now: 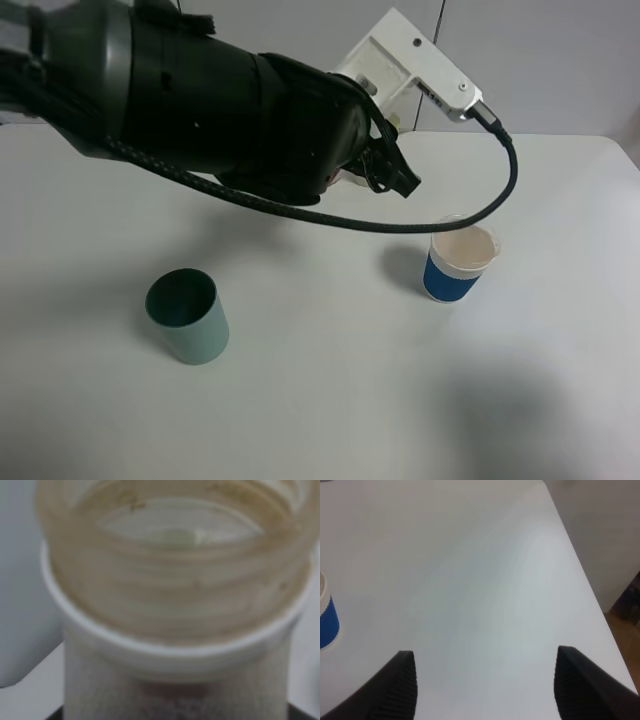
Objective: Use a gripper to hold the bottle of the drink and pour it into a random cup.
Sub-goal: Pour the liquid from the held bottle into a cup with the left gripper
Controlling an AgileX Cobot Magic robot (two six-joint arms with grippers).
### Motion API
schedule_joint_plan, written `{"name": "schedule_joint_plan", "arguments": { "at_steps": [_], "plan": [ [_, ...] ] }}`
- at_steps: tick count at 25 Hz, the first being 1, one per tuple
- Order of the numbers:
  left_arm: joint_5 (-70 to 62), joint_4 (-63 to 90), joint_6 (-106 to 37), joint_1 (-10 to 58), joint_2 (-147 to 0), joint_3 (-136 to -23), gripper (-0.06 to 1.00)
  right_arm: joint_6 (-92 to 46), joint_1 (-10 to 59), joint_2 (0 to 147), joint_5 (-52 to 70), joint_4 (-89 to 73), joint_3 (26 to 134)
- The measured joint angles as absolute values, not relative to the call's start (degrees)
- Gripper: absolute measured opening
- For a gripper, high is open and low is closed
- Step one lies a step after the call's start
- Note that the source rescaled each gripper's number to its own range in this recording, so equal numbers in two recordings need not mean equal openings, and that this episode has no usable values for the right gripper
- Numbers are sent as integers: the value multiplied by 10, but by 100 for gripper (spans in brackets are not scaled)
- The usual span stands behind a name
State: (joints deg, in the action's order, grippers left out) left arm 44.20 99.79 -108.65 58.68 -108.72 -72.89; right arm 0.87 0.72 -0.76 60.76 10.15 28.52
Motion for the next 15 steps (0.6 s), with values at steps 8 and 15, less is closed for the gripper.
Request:
{"name": "schedule_joint_plan", "arguments": {
  "at_steps": [8,15],
  "plan": [
    [462,999,-1137,610,-1121,-729,1,9,7,-8,608,102,285],
    [482,1000,-1166,617,-1154,-731,1,9,7,-8,608,102,285]
  ]
}}
